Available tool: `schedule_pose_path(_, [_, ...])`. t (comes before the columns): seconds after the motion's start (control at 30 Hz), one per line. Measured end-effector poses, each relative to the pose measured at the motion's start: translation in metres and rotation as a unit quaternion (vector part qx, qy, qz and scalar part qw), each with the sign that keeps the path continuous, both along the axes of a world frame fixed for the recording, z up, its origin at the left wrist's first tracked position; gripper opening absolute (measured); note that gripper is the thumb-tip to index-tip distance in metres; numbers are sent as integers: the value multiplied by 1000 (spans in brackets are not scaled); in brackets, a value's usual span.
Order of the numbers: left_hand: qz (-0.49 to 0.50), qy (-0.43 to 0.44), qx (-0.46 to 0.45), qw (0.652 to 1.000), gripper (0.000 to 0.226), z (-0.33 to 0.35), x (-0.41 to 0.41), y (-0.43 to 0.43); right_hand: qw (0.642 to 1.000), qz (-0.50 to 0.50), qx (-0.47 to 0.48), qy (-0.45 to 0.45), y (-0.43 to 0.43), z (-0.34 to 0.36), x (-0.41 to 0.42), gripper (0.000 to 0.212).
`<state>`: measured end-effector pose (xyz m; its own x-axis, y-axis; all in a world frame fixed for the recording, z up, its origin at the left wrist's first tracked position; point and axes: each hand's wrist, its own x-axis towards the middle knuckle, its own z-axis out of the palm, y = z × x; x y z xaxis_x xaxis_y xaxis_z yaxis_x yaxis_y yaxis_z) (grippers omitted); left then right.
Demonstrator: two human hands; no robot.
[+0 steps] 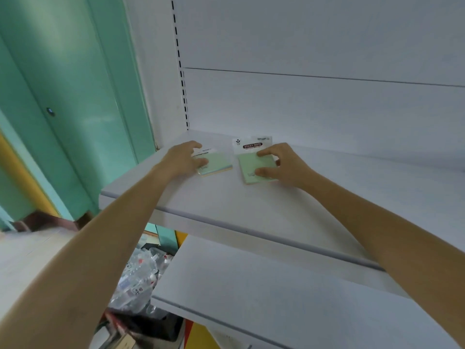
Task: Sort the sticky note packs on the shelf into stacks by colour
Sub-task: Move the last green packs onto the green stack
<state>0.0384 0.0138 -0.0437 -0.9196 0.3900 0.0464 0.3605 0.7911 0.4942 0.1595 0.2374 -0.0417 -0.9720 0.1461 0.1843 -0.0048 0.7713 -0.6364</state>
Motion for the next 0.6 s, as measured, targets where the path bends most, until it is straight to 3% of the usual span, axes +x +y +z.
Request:
schedule_pose_path(0.17, [56, -20, -103, 993, 76, -4, 5, 7, 999, -52, -1, 7, 6, -10, 0, 45])
schedule_pose_path(0.37, [-3, -42, -68, 997, 82, -7, 18, 11, 998, -59, -22, 16, 7, -8, 5, 42])
schedule_pose_path(0.47, [30, -33, -68, 997, 69, -5, 25, 12, 996, -48, -80, -14, 8, -2, 13, 39])
schedule_pose_path(0.6, [-29, -23, 9, 999, 47, -4, 26, 16, 987, -51, -137, -69, 12, 3, 21, 37])
